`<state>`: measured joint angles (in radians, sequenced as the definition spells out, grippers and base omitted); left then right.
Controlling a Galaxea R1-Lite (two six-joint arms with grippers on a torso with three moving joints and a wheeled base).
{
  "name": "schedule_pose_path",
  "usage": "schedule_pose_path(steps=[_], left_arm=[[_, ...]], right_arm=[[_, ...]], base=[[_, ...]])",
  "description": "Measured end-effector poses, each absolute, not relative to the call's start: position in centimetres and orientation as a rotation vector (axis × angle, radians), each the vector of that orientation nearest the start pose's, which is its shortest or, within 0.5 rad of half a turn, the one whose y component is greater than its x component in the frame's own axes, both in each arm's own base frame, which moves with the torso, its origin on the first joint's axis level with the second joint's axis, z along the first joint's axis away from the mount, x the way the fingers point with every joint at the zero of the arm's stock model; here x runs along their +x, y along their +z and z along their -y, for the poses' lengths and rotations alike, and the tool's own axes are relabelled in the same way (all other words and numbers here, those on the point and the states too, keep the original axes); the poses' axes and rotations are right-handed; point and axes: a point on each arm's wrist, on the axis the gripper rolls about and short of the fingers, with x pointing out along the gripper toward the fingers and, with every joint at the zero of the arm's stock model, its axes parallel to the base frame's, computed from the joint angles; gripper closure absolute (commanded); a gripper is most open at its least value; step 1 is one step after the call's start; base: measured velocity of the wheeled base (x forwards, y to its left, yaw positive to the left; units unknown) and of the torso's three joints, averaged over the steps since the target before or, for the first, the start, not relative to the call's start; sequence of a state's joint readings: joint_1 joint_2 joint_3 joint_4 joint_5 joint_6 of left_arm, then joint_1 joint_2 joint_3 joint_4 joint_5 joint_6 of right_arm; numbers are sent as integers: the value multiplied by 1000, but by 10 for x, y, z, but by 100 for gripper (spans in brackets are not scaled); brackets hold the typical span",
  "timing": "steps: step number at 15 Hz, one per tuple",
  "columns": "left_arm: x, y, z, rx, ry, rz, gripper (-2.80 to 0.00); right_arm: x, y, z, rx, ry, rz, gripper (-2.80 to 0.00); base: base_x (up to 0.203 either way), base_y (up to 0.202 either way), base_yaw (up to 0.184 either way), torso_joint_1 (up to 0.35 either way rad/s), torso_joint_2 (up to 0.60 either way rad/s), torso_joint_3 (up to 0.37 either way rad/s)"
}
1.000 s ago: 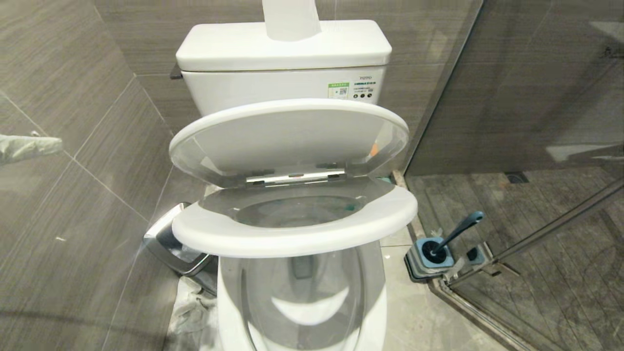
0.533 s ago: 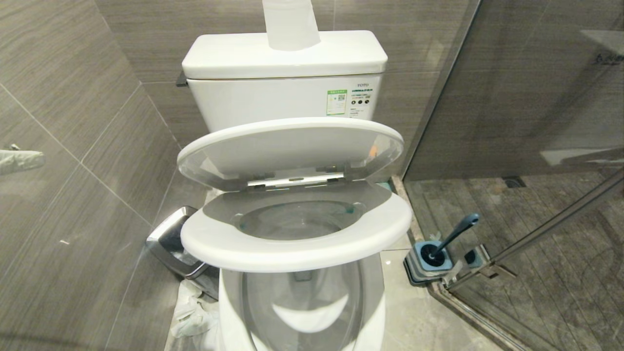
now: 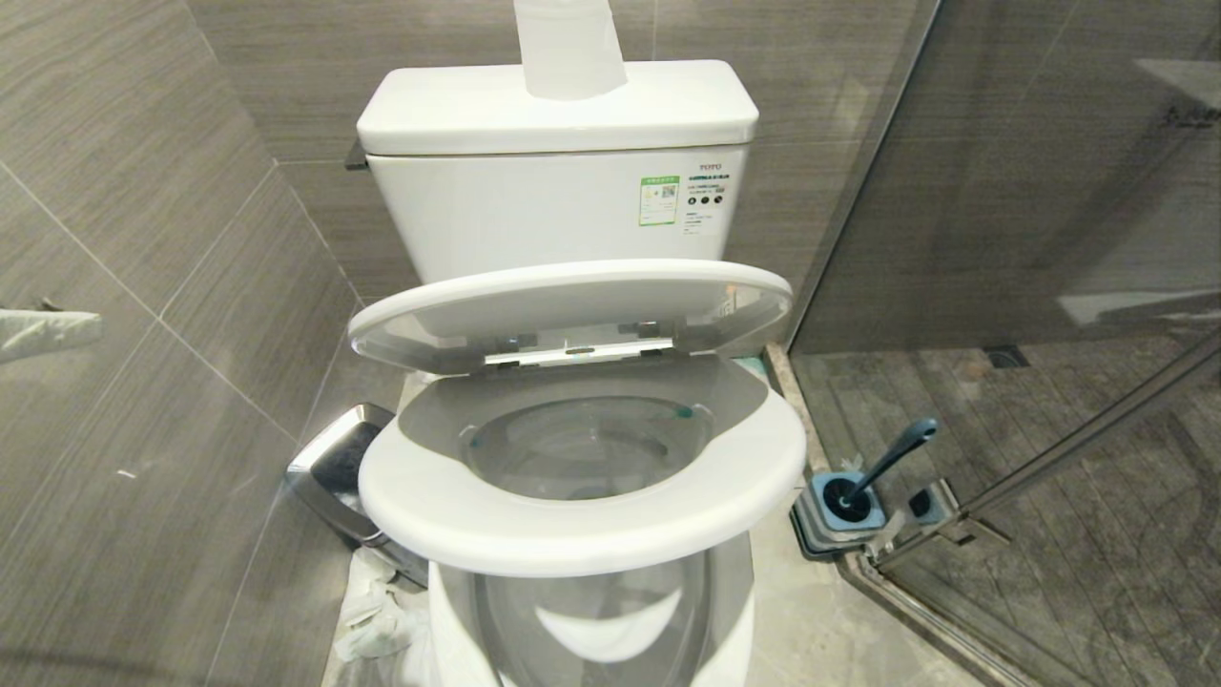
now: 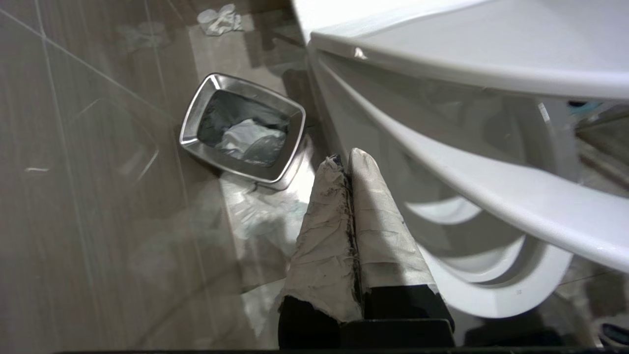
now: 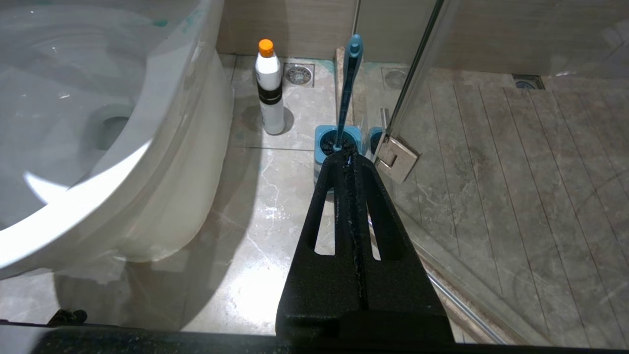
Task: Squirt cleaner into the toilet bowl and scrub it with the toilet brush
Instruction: Close the toilet lid
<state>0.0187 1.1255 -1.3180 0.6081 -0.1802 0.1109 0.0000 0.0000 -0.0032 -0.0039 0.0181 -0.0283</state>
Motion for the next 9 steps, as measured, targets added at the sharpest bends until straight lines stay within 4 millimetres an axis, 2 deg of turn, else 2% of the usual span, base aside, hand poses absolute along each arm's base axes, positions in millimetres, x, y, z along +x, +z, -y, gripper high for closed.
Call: schedule_pose_path(steps=[9], left_arm=[[127,334,8,96,-217,-426,0]], right_arm=[[-23,77,0,-28,17,8,0]], base=[[0,0,0,2,3,153]])
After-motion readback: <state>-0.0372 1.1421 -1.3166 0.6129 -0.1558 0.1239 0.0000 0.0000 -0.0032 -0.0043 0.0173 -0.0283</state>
